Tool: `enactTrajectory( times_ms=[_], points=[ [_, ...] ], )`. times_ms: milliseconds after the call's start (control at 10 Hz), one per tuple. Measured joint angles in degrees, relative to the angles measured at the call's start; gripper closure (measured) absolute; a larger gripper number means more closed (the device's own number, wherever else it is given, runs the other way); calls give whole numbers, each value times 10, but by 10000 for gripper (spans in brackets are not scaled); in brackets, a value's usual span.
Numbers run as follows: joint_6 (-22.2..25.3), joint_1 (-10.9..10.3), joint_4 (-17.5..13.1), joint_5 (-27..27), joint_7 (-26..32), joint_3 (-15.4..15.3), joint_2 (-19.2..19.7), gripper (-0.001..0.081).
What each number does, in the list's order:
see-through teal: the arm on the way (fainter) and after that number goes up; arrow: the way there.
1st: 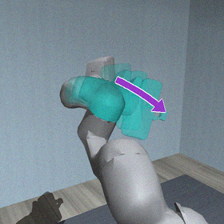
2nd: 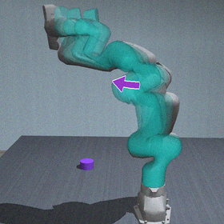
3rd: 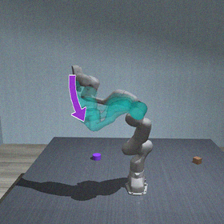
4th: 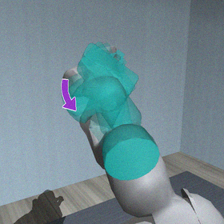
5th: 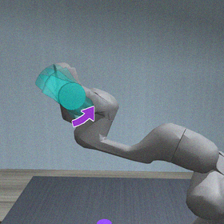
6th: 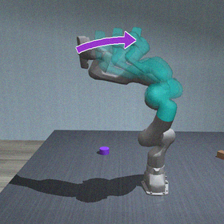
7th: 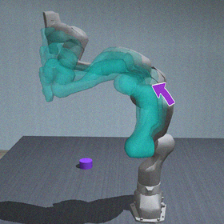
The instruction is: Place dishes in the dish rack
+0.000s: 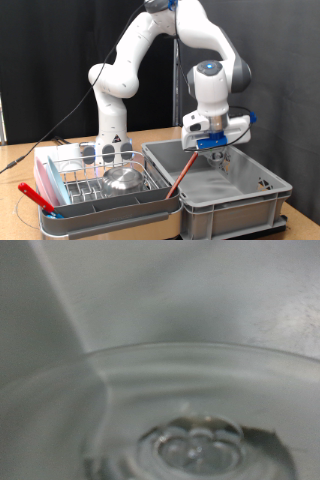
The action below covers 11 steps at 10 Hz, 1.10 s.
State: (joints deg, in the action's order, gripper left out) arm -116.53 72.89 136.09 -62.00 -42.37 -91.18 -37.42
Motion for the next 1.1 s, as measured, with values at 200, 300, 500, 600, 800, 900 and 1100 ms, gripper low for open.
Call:
enactTrajectory(
  times_ms=[200, 300, 500, 600, 800, 900, 1100],
  points=[
    [20, -26, -4, 6, 86, 44, 20, 693],
    [30, -40, -7, 12, 126, 65, 26, 693],
    [37, -63, -10, 13, 153, 94, 27, 693],
    [36, -62, -8, 13, 153, 92, 27, 693],
    [77, -63, -13, 15, 243, 93, 42, 693],
    [104, -69, -23, 16, 294, 104, 56, 693],
    [161, -97, -43, 23, 393, 141, 73, 693]
  ],
)
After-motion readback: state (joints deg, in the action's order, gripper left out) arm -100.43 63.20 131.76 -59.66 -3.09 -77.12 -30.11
